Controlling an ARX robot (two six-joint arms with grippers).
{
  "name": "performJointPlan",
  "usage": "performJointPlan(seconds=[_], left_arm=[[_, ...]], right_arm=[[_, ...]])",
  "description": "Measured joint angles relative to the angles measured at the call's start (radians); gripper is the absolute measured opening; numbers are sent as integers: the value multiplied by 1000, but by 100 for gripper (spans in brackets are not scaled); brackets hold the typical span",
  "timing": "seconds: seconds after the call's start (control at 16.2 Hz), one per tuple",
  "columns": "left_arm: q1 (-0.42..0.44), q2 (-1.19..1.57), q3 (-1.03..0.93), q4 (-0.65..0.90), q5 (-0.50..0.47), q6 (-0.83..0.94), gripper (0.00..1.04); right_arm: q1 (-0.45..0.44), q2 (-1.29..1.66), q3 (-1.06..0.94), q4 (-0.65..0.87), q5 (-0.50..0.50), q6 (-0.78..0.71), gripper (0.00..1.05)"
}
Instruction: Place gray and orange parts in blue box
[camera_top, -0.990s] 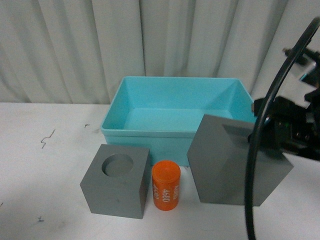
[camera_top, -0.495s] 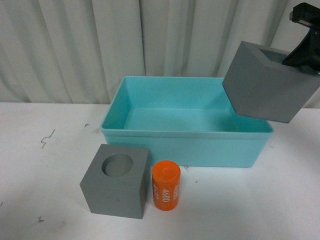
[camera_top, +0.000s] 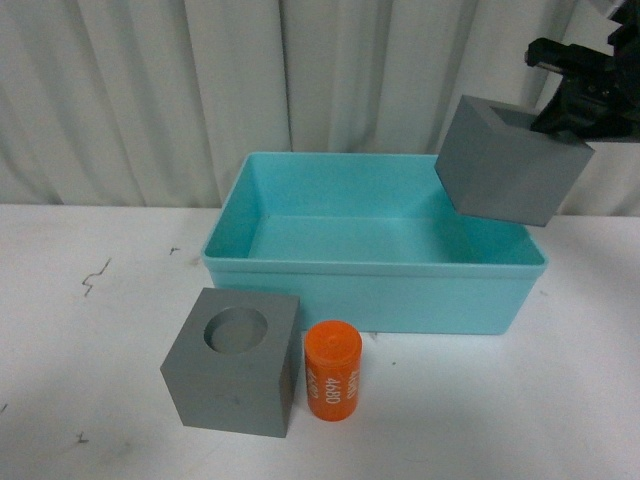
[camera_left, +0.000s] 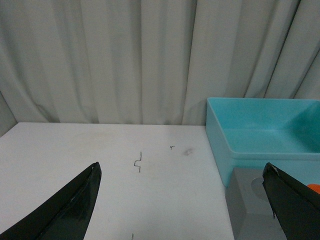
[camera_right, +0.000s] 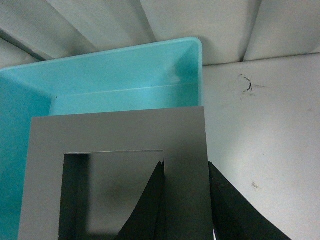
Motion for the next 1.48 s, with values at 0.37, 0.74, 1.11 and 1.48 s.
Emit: performJointPlan(seconds=[0.37, 0.74, 1.11, 1.48], left_arm=[[0, 0, 0, 0, 0, 0, 98], [0, 0, 0, 0, 0, 0, 98], [0, 0, 0, 0, 0, 0, 98], [0, 0, 0, 0, 0, 0, 98]], right_arm=[[68, 80, 85, -9, 14, -5, 19], [87, 176, 110, -10, 69, -14, 19], [97, 214, 115, -6, 87, -24, 19], [96, 214, 117, -11, 99, -42, 62]])
